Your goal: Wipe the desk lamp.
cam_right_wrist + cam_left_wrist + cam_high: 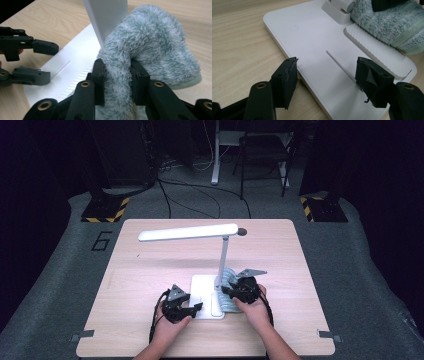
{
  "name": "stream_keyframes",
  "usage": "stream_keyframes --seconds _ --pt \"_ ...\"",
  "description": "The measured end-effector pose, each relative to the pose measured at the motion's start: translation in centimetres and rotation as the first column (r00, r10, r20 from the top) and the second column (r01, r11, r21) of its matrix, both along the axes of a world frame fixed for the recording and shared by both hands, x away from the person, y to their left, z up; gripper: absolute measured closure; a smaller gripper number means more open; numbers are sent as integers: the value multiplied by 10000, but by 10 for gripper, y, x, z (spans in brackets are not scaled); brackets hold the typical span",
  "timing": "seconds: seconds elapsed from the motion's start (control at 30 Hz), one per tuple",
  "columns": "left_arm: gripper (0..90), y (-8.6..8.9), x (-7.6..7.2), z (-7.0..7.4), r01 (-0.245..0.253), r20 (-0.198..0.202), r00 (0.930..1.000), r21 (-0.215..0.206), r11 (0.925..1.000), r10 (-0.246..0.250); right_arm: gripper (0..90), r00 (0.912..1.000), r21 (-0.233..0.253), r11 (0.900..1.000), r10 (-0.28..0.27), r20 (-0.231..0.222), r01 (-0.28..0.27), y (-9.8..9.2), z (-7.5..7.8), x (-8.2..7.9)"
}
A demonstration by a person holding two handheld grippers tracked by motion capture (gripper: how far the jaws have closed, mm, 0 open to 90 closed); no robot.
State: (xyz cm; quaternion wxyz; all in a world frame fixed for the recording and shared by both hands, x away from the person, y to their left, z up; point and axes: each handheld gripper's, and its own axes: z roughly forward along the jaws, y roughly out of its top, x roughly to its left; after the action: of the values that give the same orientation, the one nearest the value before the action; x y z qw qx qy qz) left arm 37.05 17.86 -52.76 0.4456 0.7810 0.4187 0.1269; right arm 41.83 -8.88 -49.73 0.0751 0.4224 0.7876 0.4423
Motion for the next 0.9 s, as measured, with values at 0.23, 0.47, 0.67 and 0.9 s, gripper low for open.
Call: stream_keyframes --seconds 0.23,0.47,0.67,0.9 --pt "343 0 0 0 9 -32 10000 -39 10000 -9 691 9999 136 9998 -107 -59 108 -3 0 0" --pt "342 1 1 0 62 -45 10000 -48 10000 -63 689 9988 321 9985 -458 191 452 -12 6 -5" --pt "342 1 1 0 8 -59 10000 -53 10000 -9 687 9935 526 9960 -764 847 721 -28 23 -18" --pt "341 1 1 0 69 -57 10000 -53 10000 -69 686 9757 420 9876 -1562 1538 1514 -60 40 -38"
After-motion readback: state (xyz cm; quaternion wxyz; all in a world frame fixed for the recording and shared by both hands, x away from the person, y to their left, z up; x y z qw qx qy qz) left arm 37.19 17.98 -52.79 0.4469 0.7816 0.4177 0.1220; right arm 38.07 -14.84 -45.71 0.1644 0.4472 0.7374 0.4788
